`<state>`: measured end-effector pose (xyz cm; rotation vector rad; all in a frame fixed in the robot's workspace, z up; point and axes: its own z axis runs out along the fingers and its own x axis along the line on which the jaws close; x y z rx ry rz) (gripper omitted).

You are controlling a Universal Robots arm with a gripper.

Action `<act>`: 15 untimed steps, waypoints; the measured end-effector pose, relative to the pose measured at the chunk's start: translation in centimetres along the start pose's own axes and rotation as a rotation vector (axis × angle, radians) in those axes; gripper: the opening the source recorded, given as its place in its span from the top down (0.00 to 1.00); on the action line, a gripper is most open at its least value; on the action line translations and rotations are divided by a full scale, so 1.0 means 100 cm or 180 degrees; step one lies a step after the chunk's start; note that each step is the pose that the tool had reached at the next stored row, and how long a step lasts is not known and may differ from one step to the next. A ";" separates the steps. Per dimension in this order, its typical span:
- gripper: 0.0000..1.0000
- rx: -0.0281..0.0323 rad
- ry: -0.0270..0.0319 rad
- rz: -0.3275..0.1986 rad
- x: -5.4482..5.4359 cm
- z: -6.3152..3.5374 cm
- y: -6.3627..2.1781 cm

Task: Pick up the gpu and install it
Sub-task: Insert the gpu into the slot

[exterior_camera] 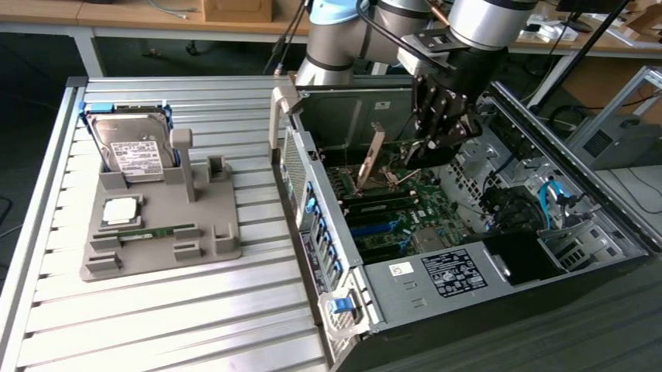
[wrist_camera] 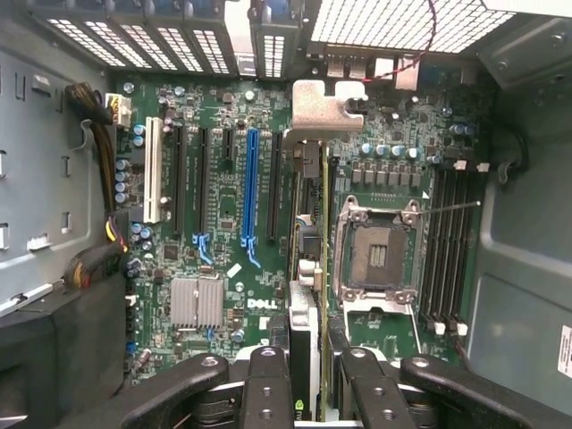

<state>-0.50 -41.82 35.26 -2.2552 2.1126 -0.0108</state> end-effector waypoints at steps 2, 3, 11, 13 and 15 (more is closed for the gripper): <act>0.73 0.0000 0.0001 0.0000 0.000 0.0005 0.0005; 0.73 0.0000 0.0000 0.0000 0.001 0.0008 0.0006; 0.73 0.0000 0.0000 0.0000 0.001 0.0023 0.0007; 0.73 0.0000 0.0000 0.0000 0.001 0.0025 0.0009; 0.73 0.0000 0.0000 0.0000 0.001 0.0028 0.0012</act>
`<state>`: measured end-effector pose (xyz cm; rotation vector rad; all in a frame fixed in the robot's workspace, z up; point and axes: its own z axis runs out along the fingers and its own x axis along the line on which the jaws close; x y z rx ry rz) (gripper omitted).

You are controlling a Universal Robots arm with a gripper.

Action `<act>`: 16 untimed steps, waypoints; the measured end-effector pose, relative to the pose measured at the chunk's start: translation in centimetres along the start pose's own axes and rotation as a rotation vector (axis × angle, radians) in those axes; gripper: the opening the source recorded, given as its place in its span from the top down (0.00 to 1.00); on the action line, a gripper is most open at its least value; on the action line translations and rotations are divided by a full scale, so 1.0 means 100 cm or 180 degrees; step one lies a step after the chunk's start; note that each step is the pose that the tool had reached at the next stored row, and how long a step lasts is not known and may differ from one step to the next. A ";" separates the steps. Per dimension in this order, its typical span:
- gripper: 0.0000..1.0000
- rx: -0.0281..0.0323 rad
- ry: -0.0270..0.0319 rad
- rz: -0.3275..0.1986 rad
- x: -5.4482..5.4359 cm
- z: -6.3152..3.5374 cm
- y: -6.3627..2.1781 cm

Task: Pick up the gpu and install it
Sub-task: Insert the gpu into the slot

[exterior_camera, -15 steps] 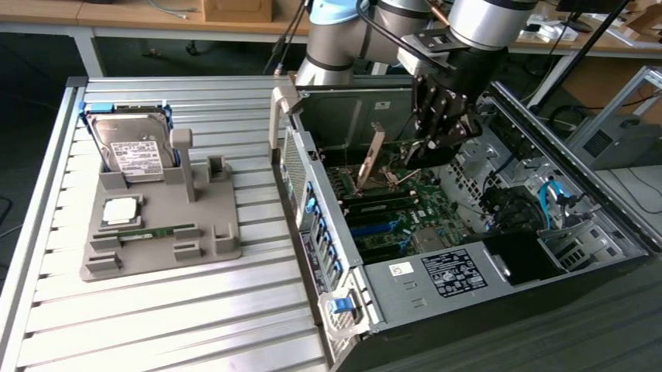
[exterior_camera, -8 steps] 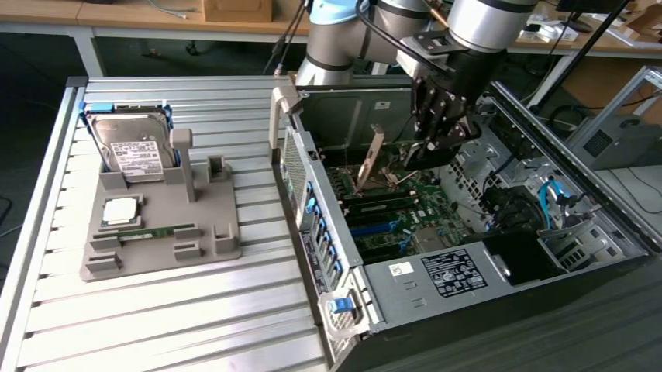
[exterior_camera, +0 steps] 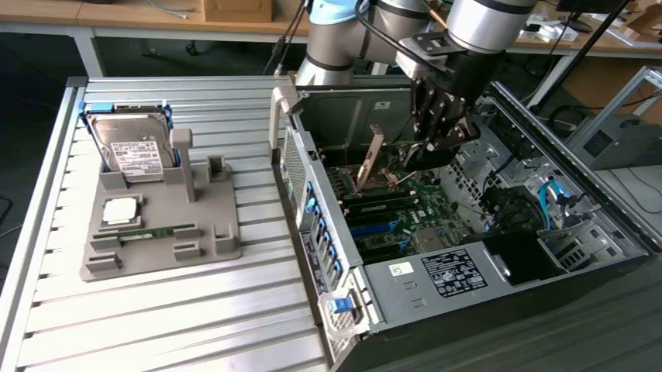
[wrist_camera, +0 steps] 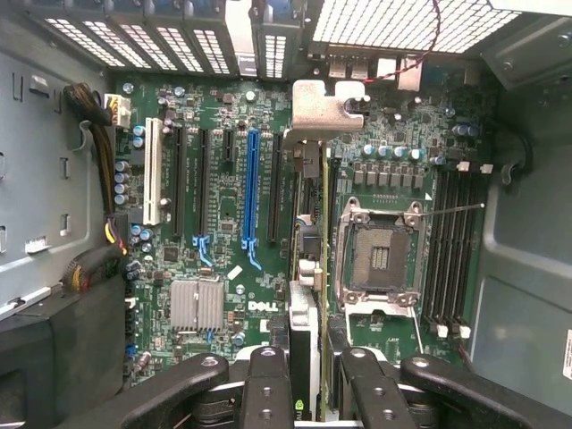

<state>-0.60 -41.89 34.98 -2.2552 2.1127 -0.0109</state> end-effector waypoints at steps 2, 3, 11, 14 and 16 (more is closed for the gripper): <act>0.73 0.0000 0.0000 0.0000 0.000 0.0004 0.0003; 0.73 0.0000 0.0000 0.0000 0.000 0.0005 0.0004; 0.73 0.0000 0.0000 0.0000 0.000 0.0023 0.0027; 0.73 0.0000 0.0000 0.0000 0.000 0.0029 0.0040; 0.73 0.0000 0.0000 0.0000 0.000 0.0035 0.0051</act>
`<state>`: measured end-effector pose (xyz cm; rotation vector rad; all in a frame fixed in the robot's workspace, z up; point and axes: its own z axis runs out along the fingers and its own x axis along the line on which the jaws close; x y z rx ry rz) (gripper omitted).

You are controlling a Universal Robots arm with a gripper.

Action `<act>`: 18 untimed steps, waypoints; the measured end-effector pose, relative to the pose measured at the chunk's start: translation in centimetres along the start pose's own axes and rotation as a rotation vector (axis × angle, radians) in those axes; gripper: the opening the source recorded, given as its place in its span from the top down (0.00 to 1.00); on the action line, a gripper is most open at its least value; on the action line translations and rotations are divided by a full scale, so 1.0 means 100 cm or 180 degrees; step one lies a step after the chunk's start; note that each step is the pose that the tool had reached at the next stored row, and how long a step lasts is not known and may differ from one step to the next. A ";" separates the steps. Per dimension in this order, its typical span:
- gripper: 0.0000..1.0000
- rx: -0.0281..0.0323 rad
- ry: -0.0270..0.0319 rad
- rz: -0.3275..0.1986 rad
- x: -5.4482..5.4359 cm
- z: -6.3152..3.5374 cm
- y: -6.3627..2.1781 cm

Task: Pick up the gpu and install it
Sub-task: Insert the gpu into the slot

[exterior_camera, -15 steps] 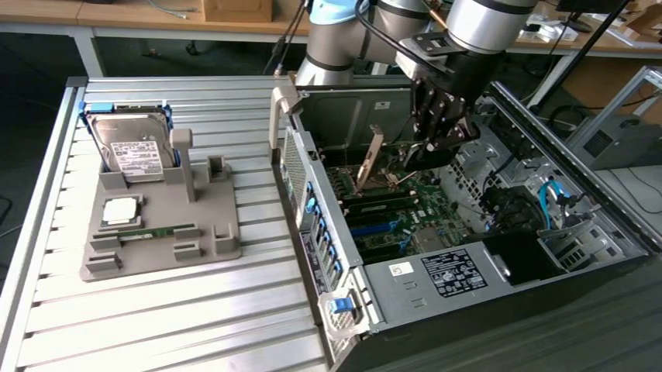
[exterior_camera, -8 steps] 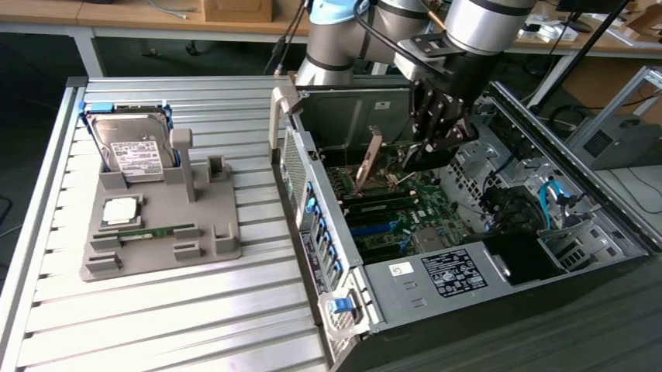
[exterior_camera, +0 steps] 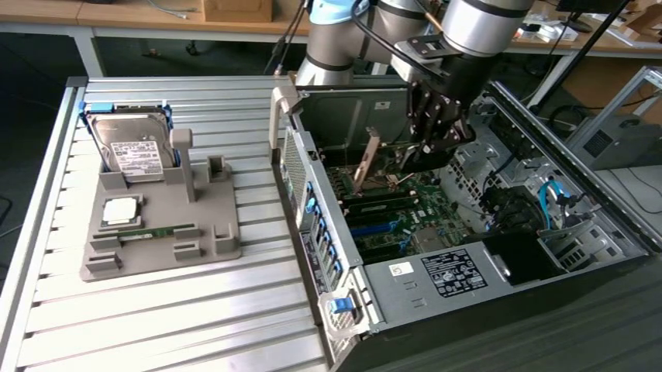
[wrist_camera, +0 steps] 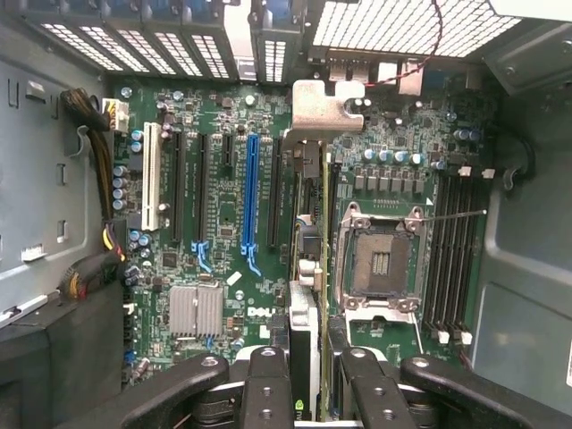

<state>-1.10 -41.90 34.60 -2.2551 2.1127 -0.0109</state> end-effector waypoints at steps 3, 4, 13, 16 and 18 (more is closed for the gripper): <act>0.73 0.0000 0.0000 0.0000 0.000 0.0013 0.0026; 0.73 0.0000 0.0000 0.0000 0.000 0.0017 0.0031; 0.73 0.0001 0.0021 0.0069 0.005 0.0077 0.0060; 0.73 0.0000 0.0034 0.0083 0.007 0.0096 0.0064; 0.73 0.0001 0.0040 0.0090 0.009 0.0111 0.0074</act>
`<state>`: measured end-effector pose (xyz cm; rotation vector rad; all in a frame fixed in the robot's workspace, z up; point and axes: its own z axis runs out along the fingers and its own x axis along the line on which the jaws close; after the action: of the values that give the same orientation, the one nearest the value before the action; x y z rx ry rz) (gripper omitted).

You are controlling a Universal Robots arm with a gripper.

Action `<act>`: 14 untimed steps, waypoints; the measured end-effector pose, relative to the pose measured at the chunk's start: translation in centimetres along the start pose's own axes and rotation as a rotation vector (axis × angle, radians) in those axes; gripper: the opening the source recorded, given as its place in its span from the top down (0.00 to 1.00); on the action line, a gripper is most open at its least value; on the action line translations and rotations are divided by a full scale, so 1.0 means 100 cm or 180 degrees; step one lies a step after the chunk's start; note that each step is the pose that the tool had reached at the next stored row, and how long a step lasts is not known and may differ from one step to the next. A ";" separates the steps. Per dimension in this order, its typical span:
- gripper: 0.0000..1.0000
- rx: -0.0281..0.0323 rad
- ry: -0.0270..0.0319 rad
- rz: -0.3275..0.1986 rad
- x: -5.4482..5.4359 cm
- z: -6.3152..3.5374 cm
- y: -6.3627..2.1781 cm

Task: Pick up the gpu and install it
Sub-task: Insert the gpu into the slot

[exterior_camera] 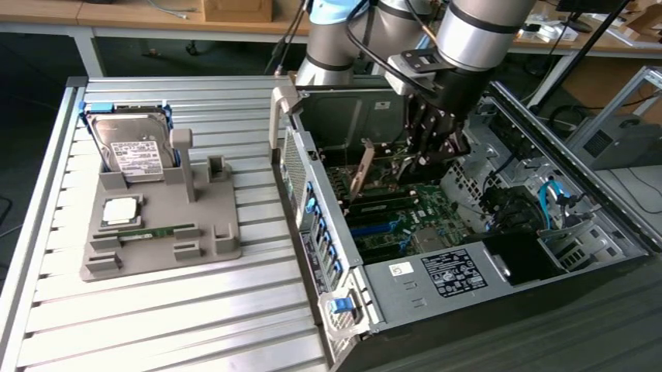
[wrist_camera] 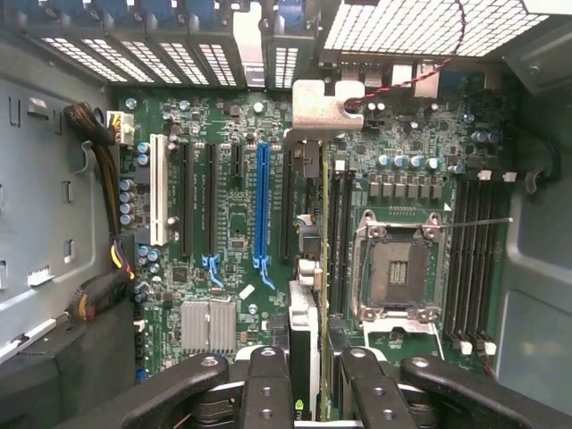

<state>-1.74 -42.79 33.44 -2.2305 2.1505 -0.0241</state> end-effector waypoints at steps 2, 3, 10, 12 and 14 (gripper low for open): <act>0.73 0.0000 0.0003 0.0002 0.001 0.0012 0.0021; 0.73 0.0000 0.0004 0.0003 0.002 0.0017 0.0033; 0.73 0.0000 0.0007 0.0018 0.006 0.0082 0.0101; 0.73 0.0000 0.0007 0.0021 0.007 0.0098 0.0116; 0.73 0.0000 0.0008 0.0025 0.008 0.0116 0.0133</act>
<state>-2.99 -43.58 32.21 -2.2232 2.1605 -0.0266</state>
